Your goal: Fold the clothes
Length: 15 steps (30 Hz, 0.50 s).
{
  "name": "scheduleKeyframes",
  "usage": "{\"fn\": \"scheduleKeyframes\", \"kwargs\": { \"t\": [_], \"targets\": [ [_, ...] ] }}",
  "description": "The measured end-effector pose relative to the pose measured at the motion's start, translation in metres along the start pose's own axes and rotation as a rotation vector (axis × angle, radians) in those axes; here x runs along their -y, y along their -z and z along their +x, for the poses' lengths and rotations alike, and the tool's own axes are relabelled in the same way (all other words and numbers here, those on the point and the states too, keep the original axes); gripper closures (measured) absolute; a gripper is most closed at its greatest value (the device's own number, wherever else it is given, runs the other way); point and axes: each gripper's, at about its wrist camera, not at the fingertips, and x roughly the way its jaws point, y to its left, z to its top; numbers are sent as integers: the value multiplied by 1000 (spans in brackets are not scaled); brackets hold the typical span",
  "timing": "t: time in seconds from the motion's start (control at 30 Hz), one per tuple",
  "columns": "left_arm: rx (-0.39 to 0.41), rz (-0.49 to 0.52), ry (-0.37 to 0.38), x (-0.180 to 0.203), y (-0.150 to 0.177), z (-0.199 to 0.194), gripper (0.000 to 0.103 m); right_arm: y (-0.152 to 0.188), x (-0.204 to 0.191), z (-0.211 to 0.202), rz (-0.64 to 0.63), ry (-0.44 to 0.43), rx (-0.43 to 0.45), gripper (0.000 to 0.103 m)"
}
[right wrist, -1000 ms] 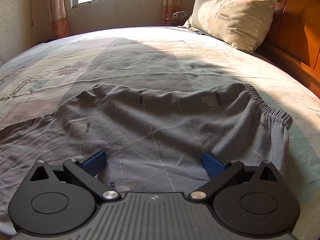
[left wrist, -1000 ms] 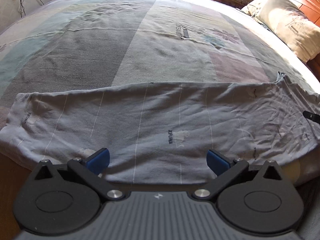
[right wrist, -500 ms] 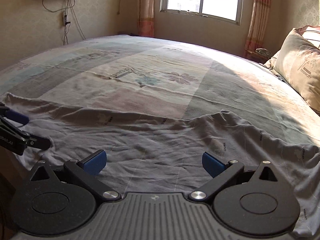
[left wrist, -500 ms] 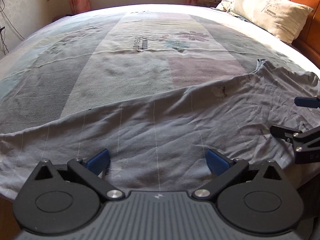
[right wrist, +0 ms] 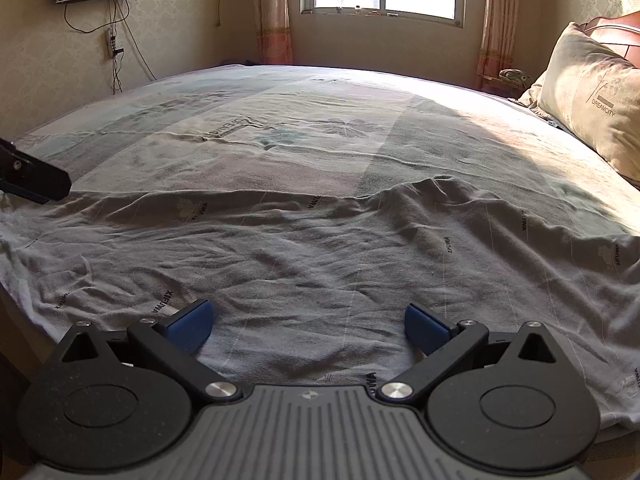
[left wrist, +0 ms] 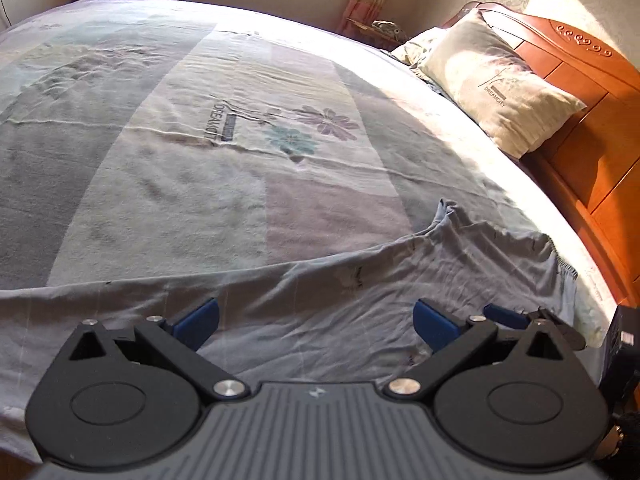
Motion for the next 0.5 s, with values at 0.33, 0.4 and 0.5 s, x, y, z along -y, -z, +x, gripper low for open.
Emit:
{"fn": "scheduleKeyframes", "kwargs": {
  "t": [0.33,0.4,0.5],
  "targets": [
    [-58,-206,164,-16,-21,71,1,-8,7,-1,44,-84,-26,0],
    [-70,-236,162,-17,-28,70,1,-9,5,-1,21,-83,-43,0],
    [-76,-216,172,-5,-38,66,1,-8,1,-2,-20,-81,-64,0]
  ]
}}
